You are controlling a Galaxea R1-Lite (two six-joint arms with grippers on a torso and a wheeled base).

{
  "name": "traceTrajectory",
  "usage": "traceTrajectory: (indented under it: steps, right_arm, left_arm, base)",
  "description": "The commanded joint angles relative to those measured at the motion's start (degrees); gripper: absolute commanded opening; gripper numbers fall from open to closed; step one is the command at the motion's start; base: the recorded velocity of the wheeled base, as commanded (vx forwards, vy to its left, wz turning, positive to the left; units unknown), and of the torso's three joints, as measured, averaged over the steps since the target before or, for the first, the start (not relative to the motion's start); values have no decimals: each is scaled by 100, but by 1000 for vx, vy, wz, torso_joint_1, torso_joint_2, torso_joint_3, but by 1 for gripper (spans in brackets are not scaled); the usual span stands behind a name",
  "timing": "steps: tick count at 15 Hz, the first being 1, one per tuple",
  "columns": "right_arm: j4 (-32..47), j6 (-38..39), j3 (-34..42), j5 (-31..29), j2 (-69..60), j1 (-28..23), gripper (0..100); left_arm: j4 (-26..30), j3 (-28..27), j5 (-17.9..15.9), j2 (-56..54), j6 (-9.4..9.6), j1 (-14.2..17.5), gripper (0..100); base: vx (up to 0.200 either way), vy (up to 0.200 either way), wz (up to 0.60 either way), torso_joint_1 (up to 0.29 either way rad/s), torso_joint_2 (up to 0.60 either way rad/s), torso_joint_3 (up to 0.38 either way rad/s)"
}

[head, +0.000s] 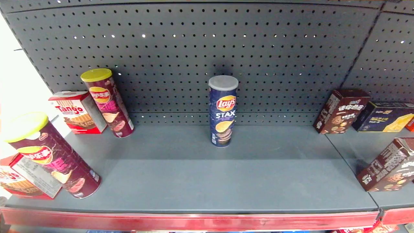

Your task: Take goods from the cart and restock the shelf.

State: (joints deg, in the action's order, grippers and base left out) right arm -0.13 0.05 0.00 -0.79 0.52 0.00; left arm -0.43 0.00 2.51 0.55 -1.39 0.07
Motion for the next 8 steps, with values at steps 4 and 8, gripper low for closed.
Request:
traceTrajectory:
  steps: [4,8]
  right_arm:
    - [-4,-5,0,0,9,0,100]
    - [-4,4,0,0,9,0,100]
  left_arm:
    - [-1,0,4,7,-2,1,100]
    - [-1,0,4,7,7,1,100]
  base:
    - [0,0,600,7,5,0]
    - [0,0,600,2,5,4]
